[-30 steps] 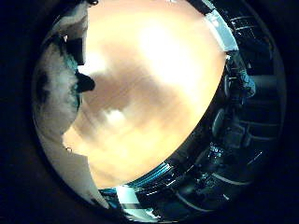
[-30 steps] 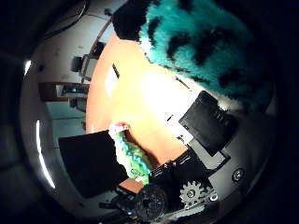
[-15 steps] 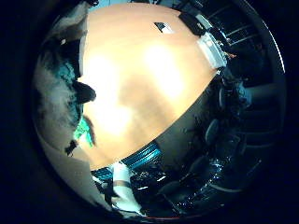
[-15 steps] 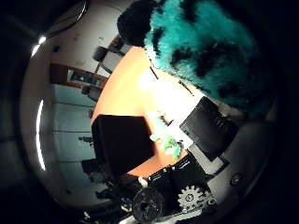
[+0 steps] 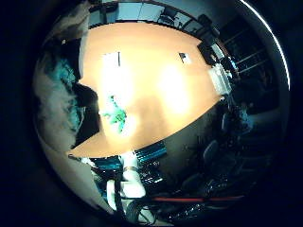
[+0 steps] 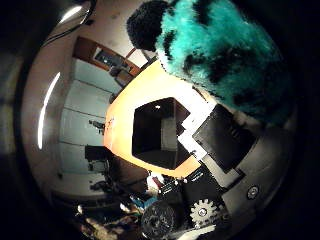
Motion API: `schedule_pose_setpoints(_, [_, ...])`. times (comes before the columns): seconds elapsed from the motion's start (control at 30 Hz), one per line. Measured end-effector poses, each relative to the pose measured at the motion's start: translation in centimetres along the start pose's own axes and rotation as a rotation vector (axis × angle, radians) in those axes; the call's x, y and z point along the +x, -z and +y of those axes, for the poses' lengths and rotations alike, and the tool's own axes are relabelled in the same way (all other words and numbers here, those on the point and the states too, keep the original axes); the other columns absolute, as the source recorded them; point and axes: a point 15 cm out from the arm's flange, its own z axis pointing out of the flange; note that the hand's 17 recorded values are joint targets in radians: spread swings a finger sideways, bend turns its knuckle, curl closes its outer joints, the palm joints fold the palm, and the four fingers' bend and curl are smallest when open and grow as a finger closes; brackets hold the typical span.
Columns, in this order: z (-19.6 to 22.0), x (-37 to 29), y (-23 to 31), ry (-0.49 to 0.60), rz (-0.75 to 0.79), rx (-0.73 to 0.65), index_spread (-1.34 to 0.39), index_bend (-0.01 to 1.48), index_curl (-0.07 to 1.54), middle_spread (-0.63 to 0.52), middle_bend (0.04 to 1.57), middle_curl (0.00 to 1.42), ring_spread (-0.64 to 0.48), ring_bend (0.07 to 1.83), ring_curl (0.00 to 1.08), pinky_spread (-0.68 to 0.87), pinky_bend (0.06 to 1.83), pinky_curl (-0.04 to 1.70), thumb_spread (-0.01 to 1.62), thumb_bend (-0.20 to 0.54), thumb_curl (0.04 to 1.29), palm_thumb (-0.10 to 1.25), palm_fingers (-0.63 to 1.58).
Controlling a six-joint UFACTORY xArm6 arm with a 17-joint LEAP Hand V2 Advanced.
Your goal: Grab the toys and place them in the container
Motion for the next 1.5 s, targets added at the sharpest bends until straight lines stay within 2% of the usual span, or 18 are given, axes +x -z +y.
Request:
schedule_pose_setpoints(0.23, [1.4,-8.0,1.0,0.107,-0.047,-0.005,-0.34,1.02,1.06,-0.29,1.2,1.13,-0.29,1.36,0.94,-0.24,1.2,1.18,1.17,-0.007,0.57,1.06,0.89])
schedule_pose_setpoints(0.43, [2.7,-12.2,0.1,0.195,-0.016,-0.022,-0.34,1.02,1.06,-0.29,1.2,1.14,-0.29,1.36,0.95,-0.24,1.19,1.19,1.15,-0.011,0.58,1.07,0.89])
schedule_pose_setpoints(0.63, [3.6,-15.7,-1.6,0.253,-0.008,-0.053,-0.34,1.02,1.07,-0.29,1.19,1.14,-0.29,1.35,0.95,-0.24,1.18,1.19,1.15,-0.011,0.59,1.06,0.9])
schedule_pose_setpoints(1.0, [2.7,-20.0,-4.9,0.322,0.002,-0.051,-0.35,1.01,1.07,-0.29,1.19,1.14,-0.3,1.34,0.95,-0.25,1.18,1.19,1.15,-0.013,0.59,1.06,0.9])
schedule_pose_setpoints(1.1, [2.4,-20.5,-5.5,0.33,0.006,-0.05,-0.35,0.99,1.07,-0.29,1.18,1.13,-0.29,1.34,0.95,-0.25,1.16,1.19,1.18,-0.025,0.57,0.98,0.89])
schedule_pose_setpoints(1.17, [1.9,-20.8,-5.6,0.33,-0.002,-0.034,-0.35,0.92,1.03,-0.28,1.14,1.08,-0.29,1.29,0.89,-0.27,1.08,1.13,1.23,-0.027,0.52,0.9,0.9])
schedule_pose_setpoints(1.23, [1.6,-21.1,-5.5,0.331,-0.013,-0.02,-0.35,0.73,0.97,-0.27,1.05,1.0,-0.28,1.23,0.83,-0.33,1.0,1.05,1.26,-0.036,0.46,0.8,0.77])
schedule_pose_setpoints(1.3, [1.6,-21.2,-5.5,0.341,-0.019,-0.019,-0.37,0.54,0.89,-0.26,0.91,0.92,-0.26,1.16,0.78,-0.34,0.91,1.0,1.26,-0.049,0.41,0.7,0.41])
schedule_pose_setpoints(1.33, [1.6,-21.2,-5.6,0.345,-0.019,-0.021,-0.39,0.5,0.85,-0.24,0.82,0.88,-0.25,1.12,0.76,-0.28,0.84,0.99,1.25,-0.043,0.38,0.64,0.25])
schedule_pose_setpoints(1.4, [1.6,-21.2,-5.6,0.347,-0.019,-0.021,-0.42,0.42,0.74,-0.19,0.66,0.77,-0.19,0.96,0.66,-0.11,0.76,0.94,1.24,-0.038,0.33,0.55,0.12])
schedule_pose_setpoints(1.5, [1.7,-21.2,-5.7,0.37,-0.019,-0.023,-0.44,0.33,0.6,-0.09,0.48,0.62,-0.01,0.72,0.53,0.18,0.65,0.83,1.19,-0.042,0.28,0.4,-0.04])
